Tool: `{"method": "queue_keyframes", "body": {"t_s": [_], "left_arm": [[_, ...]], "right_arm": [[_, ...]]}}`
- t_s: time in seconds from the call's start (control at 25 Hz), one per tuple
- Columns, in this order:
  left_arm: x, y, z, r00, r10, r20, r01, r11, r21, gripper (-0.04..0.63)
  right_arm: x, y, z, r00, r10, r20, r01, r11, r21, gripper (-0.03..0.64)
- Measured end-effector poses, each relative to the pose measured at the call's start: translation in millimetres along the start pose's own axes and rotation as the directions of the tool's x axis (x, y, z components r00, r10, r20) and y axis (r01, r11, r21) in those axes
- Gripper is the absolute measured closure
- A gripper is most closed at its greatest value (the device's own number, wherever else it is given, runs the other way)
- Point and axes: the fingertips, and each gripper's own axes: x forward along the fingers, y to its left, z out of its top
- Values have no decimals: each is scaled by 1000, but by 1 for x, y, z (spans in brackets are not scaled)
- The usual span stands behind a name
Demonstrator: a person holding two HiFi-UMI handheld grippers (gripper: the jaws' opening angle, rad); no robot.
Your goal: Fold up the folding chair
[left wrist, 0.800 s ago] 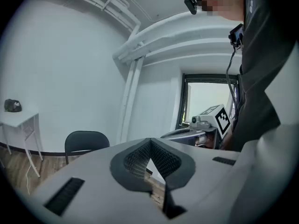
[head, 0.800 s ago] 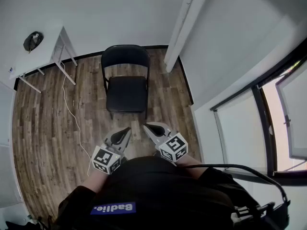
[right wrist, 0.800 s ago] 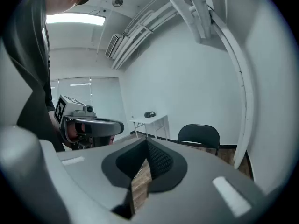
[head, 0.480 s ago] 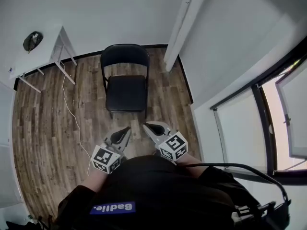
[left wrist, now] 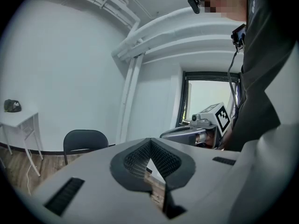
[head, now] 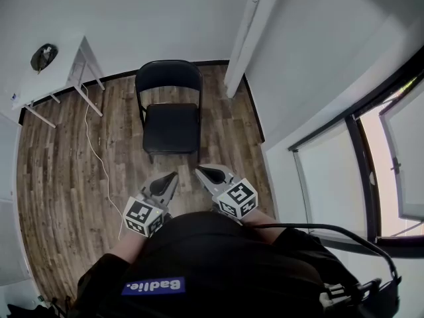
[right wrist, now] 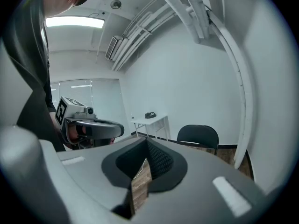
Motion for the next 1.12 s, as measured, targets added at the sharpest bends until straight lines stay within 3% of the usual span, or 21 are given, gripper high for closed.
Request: {"method": "queue_keyframes", "body": {"t_s": [0.4, 0.64, 0.92, 1.12], "left_arm": [[39, -24, 12, 995, 100, 9, -100, 995, -2, 592], [52, -20, 2, 994, 105, -13, -105, 994, -24, 592], [75, 40, 2, 995, 96, -6, -96, 993, -63, 592], [87, 107, 13, 998, 64, 13, -63, 994, -90, 592]], "right_arm": [[-31, -38, -7, 998, 56, 3, -56, 998, -20, 617], [-27, -54, -14, 998, 57, -13, -57, 998, -3, 616], [16, -89, -9, 998, 19, -54, -20, 1000, -12, 617], [73, -109, 9, 996, -7, -83, 5, 1000, -30, 616]]}}
